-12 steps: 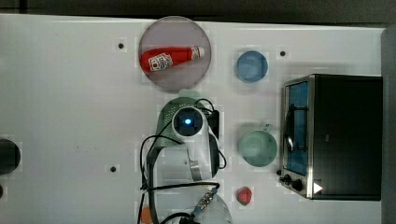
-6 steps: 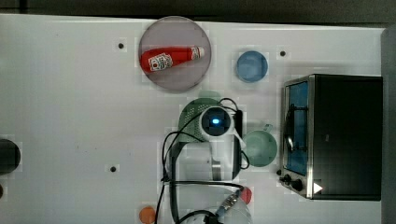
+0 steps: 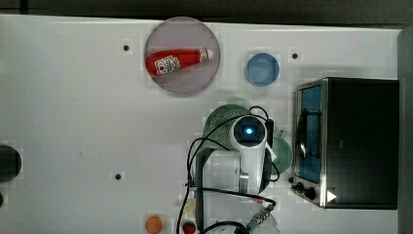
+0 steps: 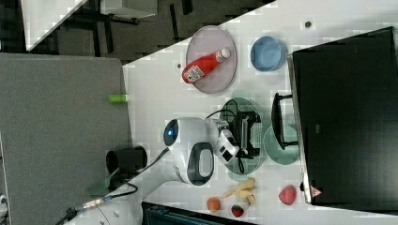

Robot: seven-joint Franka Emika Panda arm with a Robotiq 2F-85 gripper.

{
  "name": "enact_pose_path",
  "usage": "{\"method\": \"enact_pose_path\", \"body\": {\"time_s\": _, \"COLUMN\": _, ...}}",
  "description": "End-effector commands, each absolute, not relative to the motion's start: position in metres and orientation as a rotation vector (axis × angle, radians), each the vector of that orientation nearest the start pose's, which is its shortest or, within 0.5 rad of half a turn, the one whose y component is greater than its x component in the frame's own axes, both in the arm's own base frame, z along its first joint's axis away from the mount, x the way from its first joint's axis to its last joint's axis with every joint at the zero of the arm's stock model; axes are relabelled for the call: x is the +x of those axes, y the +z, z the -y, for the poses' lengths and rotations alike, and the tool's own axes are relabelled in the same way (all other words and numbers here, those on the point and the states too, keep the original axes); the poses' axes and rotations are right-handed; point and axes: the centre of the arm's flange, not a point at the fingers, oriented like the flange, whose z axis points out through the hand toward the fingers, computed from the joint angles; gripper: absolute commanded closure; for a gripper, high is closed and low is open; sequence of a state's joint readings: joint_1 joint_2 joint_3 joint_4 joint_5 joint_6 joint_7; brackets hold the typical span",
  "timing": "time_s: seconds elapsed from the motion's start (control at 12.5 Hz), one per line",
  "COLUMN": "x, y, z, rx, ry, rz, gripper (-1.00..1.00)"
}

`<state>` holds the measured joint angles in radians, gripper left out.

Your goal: Drag strainer left to right.

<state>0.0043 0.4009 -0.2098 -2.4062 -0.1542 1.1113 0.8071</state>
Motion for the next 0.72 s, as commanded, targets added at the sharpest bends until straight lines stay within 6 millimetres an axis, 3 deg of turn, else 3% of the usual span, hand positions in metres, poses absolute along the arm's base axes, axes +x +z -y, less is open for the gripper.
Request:
{"method": "enact_pose_path", "body": {"time_s": 0.08, "x": 0.497, "y": 0.204, "z": 0.069, "rx": -2.565, "ry": -0.09, "rz": -1.995, "gripper": -1.0}}
{"method": "enact_pose_path", "body": {"time_s": 0.32, "x": 0.507, "y": 0.284, "z": 0.054, "rx": -2.737, "ry": -0.133, "rz": -1.692, "gripper": -1.0}}
{"method": "enact_pose_path", "body": {"time_s": 0.72, "x": 0.489, "y": 0.441, "z": 0.037, "rx": -2.759, "ry": -0.017, "rz": -1.618, "gripper": -1.0}}
